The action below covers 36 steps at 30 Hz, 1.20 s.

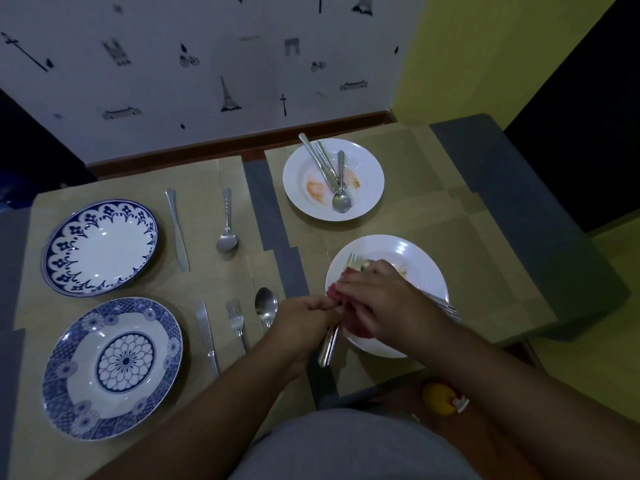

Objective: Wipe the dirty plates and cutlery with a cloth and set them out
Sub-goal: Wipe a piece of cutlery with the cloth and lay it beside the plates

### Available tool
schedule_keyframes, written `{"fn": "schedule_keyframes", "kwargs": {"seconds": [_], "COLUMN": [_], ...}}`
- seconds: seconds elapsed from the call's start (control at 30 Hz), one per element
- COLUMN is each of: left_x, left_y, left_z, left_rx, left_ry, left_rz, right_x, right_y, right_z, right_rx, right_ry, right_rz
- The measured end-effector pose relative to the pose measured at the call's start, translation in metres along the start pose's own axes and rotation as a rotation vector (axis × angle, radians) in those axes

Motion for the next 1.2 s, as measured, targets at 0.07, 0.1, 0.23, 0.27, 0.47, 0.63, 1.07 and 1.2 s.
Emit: {"fn": "schedule_keyframes", "kwargs": {"seconds": [0.07, 0.1, 0.23, 0.27, 0.47, 0.63, 1.07, 1.2], "left_x": [-0.001, -0.001, -0.003, -0.004, -0.003, -0.008, 0.000, -0.002], "left_y": [0.000, -0.001, -0.002, -0.002, -0.006, -0.003, -0.003, -0.006], "left_z": [0.001, 0.002, 0.002, 0.001, -0.005, -0.001, -0.008, -0.009], "left_rx": [-0.009, -0.002, -0.011, -0.012, 0.085, -0.008, -0.062, -0.068], "left_ry": [-0.002, -0.004, -0.006, 0.005, 0.090, 0.053, 0.061, 0.055], "left_rz": [-0.003, -0.004, 0.001, 0.000, 0.018, 0.007, -0.015, 0.013], "right_x": [0.009, 0.015, 0.019, 0.015, 0.030, 0.035, 0.024, 0.021], "right_y": [-0.004, -0.011, -0.005, 0.006, -0.023, -0.038, -0.002, 0.010], "right_z": [-0.004, -0.009, -0.016, -0.010, -0.011, -0.039, -0.011, -0.015], "right_rx": [-0.026, -0.010, -0.111, -0.146, -0.026, 0.070, 0.140, 0.010], "right_ry": [0.014, 0.040, 0.051, 0.002, 0.024, 0.183, 0.001, -0.056], "right_rz": [-0.007, -0.056, -0.060, -0.007, -0.162, -0.270, -0.028, -0.013]}}
Point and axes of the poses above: each hand's wrist, its own x-axis towards the middle knuckle, its own y-axis out of the palm, z = x × y, the point moved 8 cm from there along x, towards the middle knuckle, and after that the axes turned 15 degrees about y, right-handed, at the moved point
